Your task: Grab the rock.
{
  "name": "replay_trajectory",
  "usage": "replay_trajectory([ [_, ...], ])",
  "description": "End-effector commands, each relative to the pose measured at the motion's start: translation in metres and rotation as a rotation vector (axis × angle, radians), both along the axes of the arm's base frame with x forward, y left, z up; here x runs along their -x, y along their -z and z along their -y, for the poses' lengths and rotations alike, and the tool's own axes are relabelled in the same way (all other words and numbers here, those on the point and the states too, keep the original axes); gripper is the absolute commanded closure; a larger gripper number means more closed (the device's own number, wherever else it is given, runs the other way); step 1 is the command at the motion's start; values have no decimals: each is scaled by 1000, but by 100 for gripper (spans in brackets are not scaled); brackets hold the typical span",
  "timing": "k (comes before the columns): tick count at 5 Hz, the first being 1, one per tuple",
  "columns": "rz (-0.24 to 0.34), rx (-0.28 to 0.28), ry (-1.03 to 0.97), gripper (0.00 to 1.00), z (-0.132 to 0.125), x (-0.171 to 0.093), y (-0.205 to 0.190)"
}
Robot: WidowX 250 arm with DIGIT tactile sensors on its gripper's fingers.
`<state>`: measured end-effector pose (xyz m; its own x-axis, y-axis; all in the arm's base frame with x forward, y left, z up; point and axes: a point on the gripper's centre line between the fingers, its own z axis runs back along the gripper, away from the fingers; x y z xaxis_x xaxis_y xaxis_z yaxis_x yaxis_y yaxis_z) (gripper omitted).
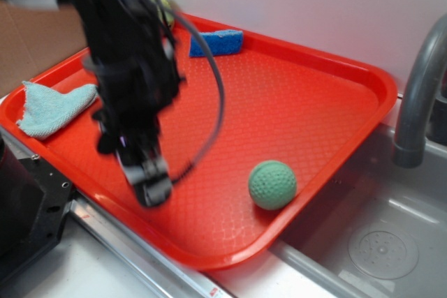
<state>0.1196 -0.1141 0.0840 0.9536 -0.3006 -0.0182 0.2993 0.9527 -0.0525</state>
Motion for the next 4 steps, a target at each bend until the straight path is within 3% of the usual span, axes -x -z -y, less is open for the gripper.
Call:
replay_trajectory([
  [1, 47, -41, -41, 100, -78, -40, -109],
  [3, -10, -60, -130, 100, -144, -86, -116],
  [4, -34, -80, -118, 100, -143, -89, -111],
])
